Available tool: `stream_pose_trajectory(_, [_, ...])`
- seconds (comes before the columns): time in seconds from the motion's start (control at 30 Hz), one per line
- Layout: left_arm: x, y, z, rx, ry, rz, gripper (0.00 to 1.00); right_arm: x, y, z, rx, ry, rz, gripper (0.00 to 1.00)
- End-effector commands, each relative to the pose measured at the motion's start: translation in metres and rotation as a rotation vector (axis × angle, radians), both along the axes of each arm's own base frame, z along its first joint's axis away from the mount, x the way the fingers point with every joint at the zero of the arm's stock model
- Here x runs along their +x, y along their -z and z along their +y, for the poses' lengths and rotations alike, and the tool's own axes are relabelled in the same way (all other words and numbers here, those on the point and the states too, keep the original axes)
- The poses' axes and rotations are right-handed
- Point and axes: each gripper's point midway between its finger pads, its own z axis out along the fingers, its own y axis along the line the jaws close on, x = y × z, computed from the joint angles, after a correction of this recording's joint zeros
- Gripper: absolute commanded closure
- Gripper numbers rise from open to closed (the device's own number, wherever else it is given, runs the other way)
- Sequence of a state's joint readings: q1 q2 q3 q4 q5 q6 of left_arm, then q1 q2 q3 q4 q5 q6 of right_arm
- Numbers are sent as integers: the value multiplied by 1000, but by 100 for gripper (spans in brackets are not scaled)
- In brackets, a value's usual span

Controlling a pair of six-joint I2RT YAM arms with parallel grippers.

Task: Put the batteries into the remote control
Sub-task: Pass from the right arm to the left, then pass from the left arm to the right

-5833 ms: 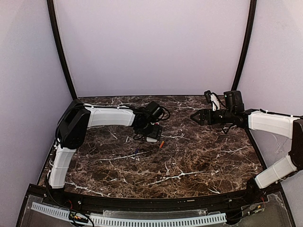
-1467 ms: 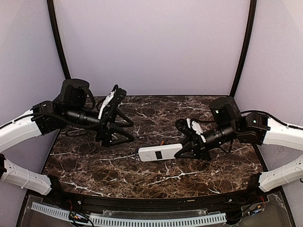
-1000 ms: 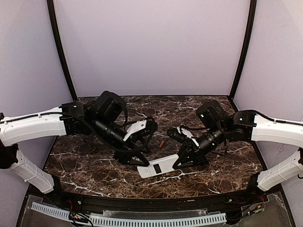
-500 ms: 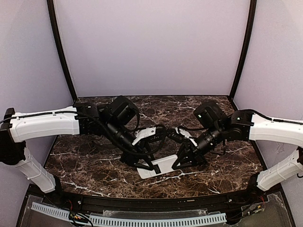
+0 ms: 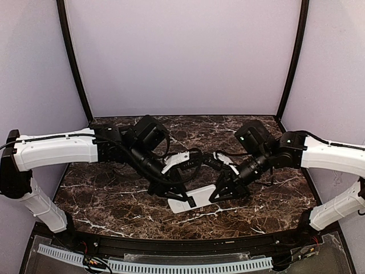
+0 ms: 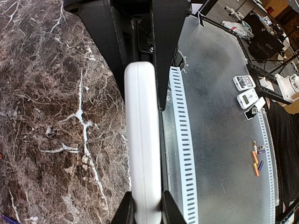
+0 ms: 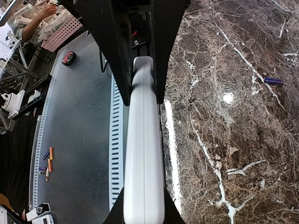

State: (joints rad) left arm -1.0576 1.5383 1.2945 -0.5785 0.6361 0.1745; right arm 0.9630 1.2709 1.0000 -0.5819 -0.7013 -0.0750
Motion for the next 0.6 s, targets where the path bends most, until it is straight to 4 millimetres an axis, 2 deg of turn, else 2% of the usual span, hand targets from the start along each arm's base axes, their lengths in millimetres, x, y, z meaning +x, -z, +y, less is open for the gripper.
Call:
stream_pose_trajectory(0.0, [0, -13, -2, -59, -35, 39, 99, 26, -35, 0, 104, 70, -96, 76])
stream_pose_trajectory(0.17, [19, -30, -1, -170, -113, 86, 100, 41, -61, -12, 185, 143, -129, 33])
stream_pose_trajectory(0.3, [37, -50, 0, -279, -179, 120, 100, 55, -85, -23, 283, 235, -171, 7])
stream_pose_trajectory(0.37, [46, -59, -1, -324, -208, 132, 100, 63, -96, -27, 339, 284, -176, 2])
stream_pose_trajectory(0.43, [53, -67, -3, -367, -237, 139, 100, 71, -105, -28, 393, 334, -175, 2])
stream_pose_trajectory(0.47, [58, -79, -7, -419, -250, 141, 100, 75, -108, -27, 418, 356, -171, 1])
stream_pose_trajectory(0.5, [59, -77, -7, -425, -275, 182, 100, 79, -111, -26, 439, 375, -167, 1])
stream_pose_trajectory(0.53, [61, -91, -10, -492, -270, 166, 100, 83, -112, -24, 456, 392, -159, 1])
stream_pose_trajectory(0.57, [62, -89, -10, -501, -286, 194, 100, 87, -111, -22, 467, 407, -150, 1])
